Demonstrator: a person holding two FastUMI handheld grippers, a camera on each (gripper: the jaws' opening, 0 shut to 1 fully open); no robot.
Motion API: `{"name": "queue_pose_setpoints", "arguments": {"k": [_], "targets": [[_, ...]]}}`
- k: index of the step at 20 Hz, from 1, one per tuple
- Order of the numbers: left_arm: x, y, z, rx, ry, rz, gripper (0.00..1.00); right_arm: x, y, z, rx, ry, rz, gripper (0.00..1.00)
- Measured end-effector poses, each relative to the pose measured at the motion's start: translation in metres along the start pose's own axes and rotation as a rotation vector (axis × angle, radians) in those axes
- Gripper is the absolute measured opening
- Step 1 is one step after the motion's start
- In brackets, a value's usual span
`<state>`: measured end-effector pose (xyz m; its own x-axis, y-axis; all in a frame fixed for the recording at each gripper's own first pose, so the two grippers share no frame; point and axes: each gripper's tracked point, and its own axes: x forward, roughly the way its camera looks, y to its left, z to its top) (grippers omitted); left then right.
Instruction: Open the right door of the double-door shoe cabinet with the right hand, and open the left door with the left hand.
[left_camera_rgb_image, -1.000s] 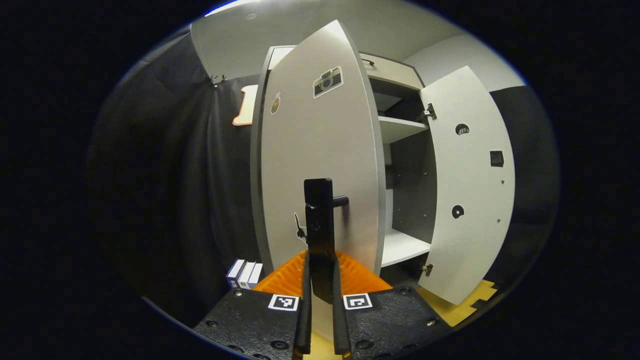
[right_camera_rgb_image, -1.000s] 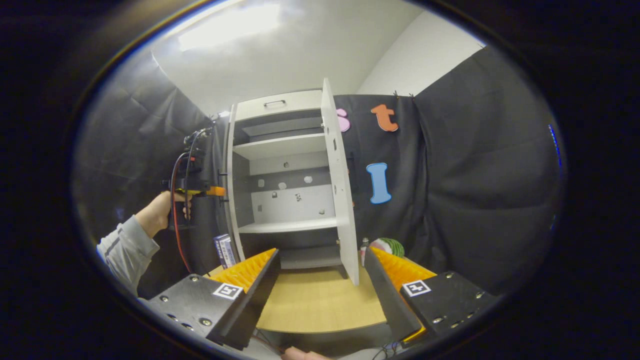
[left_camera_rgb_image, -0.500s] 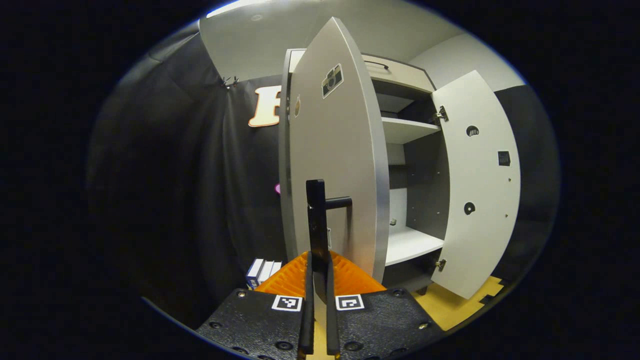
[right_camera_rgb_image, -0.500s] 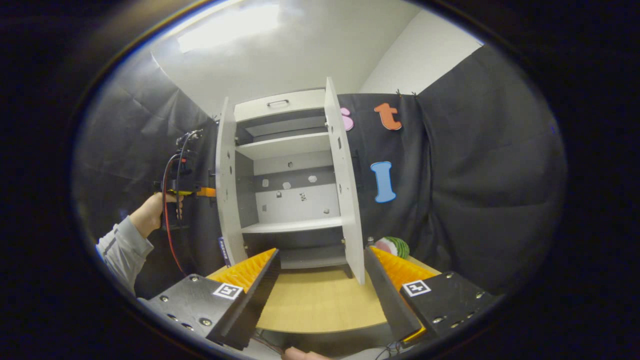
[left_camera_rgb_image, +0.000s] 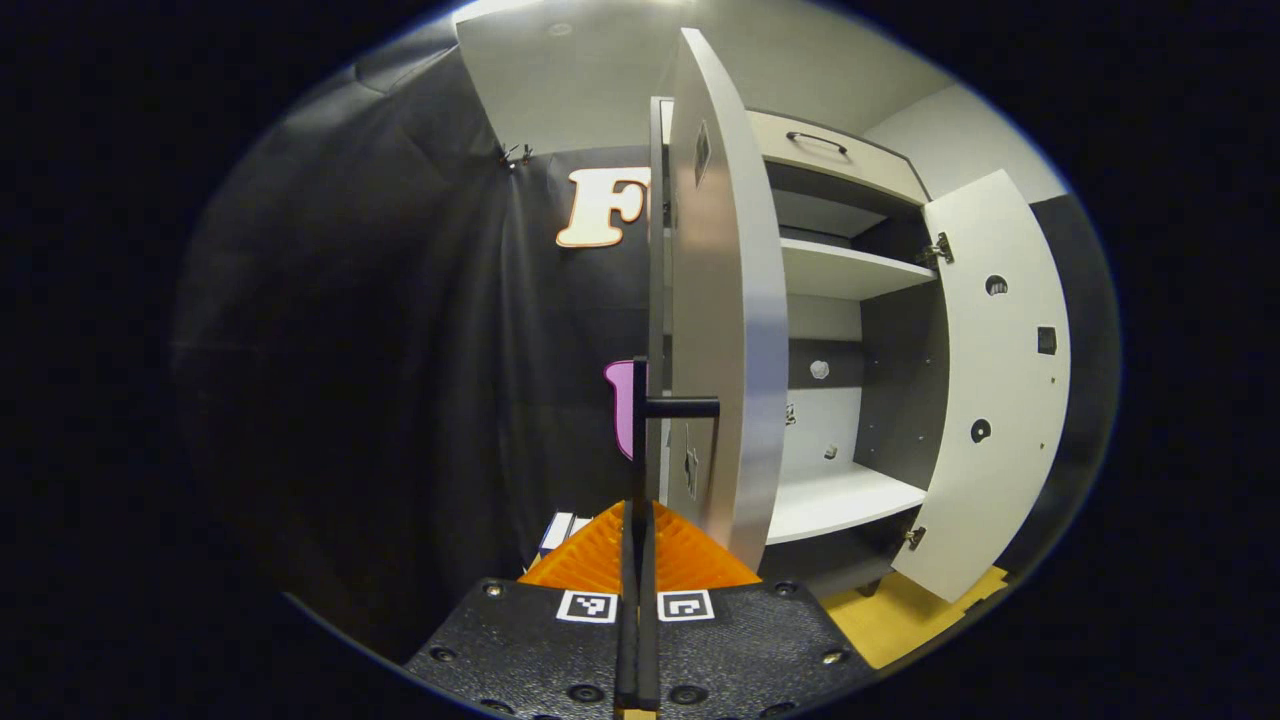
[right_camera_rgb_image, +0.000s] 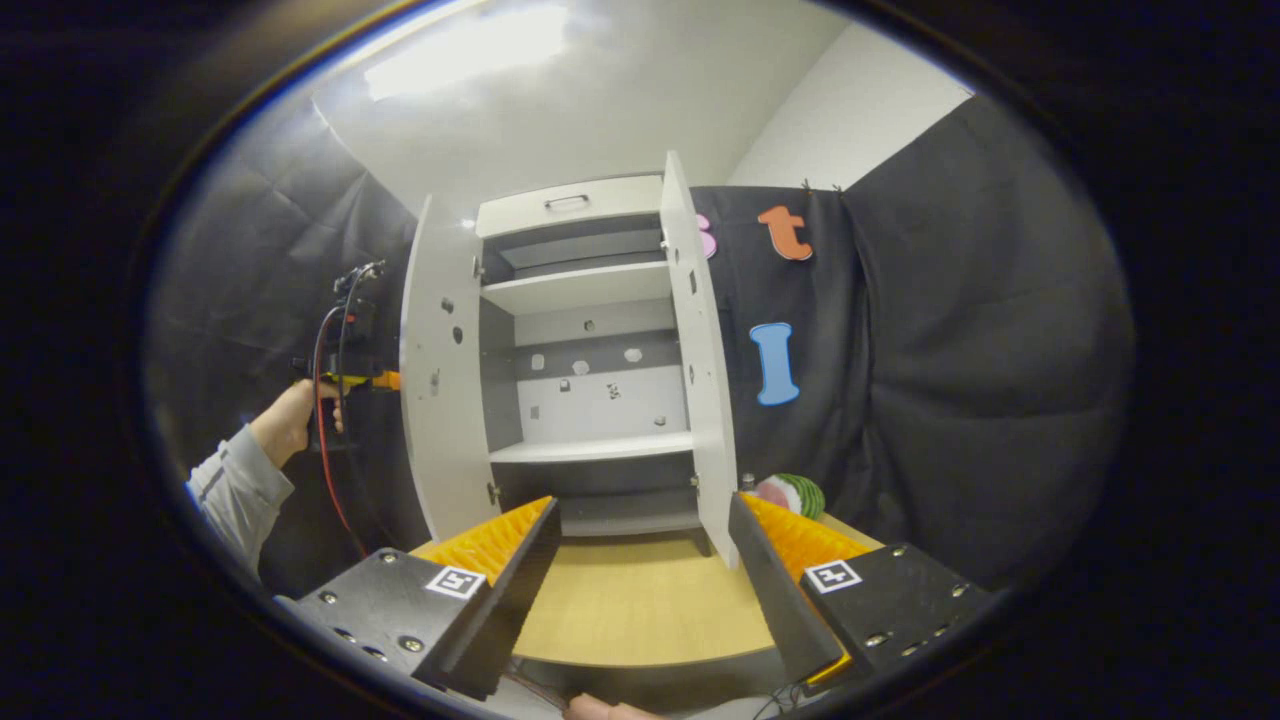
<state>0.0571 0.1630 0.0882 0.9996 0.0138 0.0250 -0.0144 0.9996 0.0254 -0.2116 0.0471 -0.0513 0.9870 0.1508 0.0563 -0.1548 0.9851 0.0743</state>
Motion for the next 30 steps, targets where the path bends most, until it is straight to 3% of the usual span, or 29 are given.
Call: {"name": "queue_pose_setpoints", "arguments": {"k": [6,8,12,13,14,17,19,23,24,25,26,30], "targets": [[-0.018,-0.003,-0.002,-0.033,-0.021,0.021,0.01,0.017,0.008,-0.024,-0.026,0.056,0.012,1.0],[-0.028,-0.007,-0.005,-0.043,-0.02,0.014,0.07,0.026,0.005,-0.029,-0.023,0.064,0.005,1.0],[-0.063,-0.024,-0.004,0.022,-0.044,0.018,0.07,0.036,0.0,-0.04,0.004,0.086,-0.003,1.0],[-0.073,-0.034,-0.01,0.014,-0.044,0.012,0.12,0.038,0.0,-0.041,0.001,0.09,-0.005,1.0],[-0.08,-0.043,-0.013,0.002,-0.036,0.004,0.23,0.041,-0.002,-0.042,-0.003,0.092,-0.008,1.0],[-0.103,-0.066,-0.03,-0.009,-0.029,-0.023,0.24,0.051,-0.01,-0.043,-0.009,0.091,-0.02,1.0],[-0.116,-0.079,-0.041,-0.01,-0.031,-0.027,0.34,0.057,-0.019,-0.039,-0.002,0.085,-0.031,1.0],[-0.128,-0.106,-0.063,-0.027,-0.035,-0.038,0.65,0.063,-0.031,-0.025,-0.009,0.062,-0.055,1.0],[-0.131,-0.114,-0.068,-0.038,-0.036,-0.051,0.81,0.065,-0.033,-0.022,-0.013,0.056,-0.056,1.0],[-0.132,-0.119,-0.073,-0.038,-0.035,-0.061,0.85,0.068,-0.035,-0.018,-0.02,0.053,-0.053,1.0],[-0.133,-0.125,-0.081,-0.043,-0.027,-0.075,0.98,0.071,-0.037,-0.016,-0.028,0.053,-0.049,1.0],[-0.134,-0.142,-0.1,-0.065,-0.006,-0.087,0.99,0.088,-0.055,0.003,-0.006,0.034,-0.061,1.0]]}}
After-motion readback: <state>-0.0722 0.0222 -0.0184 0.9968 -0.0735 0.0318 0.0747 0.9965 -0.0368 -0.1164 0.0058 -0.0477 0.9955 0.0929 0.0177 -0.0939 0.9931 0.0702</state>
